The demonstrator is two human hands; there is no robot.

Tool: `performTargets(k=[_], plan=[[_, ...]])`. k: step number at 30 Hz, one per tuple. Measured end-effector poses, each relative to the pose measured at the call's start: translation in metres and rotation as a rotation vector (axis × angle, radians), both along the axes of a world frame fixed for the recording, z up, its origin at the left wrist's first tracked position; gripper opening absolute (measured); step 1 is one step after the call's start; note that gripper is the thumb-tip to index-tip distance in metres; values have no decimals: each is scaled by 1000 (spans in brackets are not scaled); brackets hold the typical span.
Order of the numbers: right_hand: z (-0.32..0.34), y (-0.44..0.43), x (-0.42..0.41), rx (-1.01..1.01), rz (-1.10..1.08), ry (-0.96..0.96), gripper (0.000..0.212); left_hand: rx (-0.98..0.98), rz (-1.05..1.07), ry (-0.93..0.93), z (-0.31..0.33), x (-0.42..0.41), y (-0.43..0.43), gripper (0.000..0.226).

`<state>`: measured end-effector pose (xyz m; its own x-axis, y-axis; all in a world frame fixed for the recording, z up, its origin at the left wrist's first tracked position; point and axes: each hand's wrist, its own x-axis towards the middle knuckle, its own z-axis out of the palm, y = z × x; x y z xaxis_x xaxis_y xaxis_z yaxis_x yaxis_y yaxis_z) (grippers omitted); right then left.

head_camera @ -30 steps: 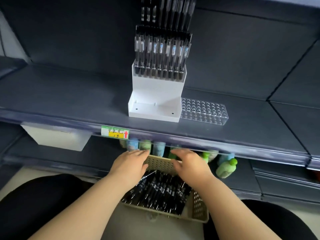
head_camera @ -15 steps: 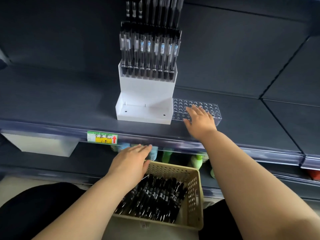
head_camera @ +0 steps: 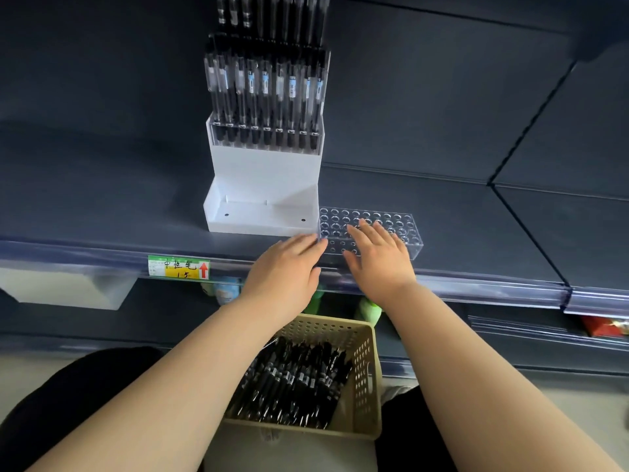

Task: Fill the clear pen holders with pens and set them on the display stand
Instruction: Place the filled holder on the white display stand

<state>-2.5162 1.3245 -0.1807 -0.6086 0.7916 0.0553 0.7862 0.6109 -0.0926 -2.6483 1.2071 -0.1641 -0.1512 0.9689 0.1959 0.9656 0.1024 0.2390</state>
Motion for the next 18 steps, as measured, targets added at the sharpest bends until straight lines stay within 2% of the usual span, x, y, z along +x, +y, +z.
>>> performTargets(k=[2,6,12,15,18], plan=[[1,-2,0,-7,-5,-3,53,16,-21,34,0,6,14,53],[-1,-9,1,-6,-19,9,53,-82,-44,78,-4,11,36,61],[-8,-14,7,24,20,74,51,-114,-38,148,-14,9,28,60],[-10,-18,13,-4,50,199,51,-123,-27,131,-13,4,17,59],[-13,-28,19,54,80,340,49,-125,-2,120,-15,-5,-6,57]])
